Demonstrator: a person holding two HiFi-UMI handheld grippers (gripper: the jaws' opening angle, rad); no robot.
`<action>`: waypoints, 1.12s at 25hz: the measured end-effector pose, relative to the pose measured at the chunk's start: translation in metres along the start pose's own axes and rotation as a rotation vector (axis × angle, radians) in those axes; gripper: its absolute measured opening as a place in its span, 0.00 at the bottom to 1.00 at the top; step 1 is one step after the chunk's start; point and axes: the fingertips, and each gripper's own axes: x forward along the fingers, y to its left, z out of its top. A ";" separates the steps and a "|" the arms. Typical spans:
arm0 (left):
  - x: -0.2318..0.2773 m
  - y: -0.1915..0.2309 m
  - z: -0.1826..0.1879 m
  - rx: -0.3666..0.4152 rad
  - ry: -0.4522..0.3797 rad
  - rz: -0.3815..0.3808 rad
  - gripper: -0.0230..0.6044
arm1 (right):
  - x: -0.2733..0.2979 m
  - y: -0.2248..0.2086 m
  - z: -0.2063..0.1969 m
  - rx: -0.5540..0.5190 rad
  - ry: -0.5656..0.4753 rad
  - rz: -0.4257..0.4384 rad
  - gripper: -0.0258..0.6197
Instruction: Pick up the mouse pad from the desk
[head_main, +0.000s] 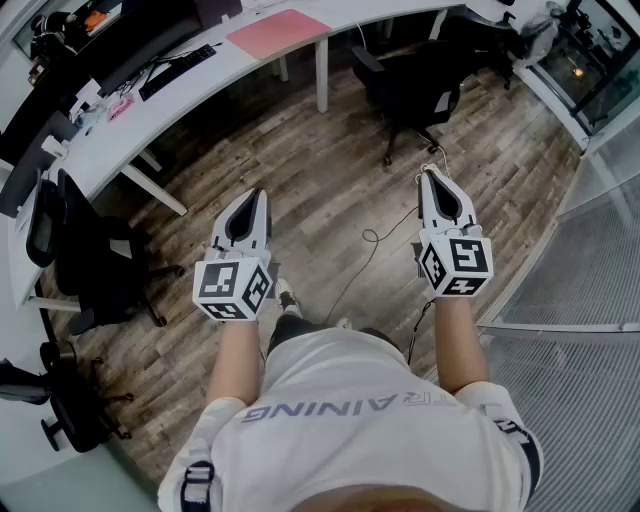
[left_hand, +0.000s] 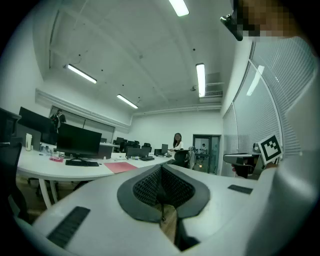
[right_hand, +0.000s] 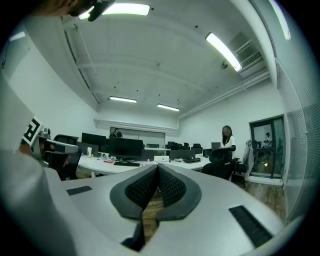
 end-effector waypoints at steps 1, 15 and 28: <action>0.000 0.001 0.000 -0.001 0.000 0.001 0.09 | 0.000 0.001 0.000 0.000 0.000 0.000 0.08; 0.001 0.001 -0.001 -0.002 0.001 0.008 0.09 | -0.004 -0.011 0.007 0.064 -0.071 -0.015 0.08; 0.005 -0.006 0.002 0.008 0.004 0.008 0.09 | 0.001 -0.009 0.002 0.072 -0.046 0.010 0.08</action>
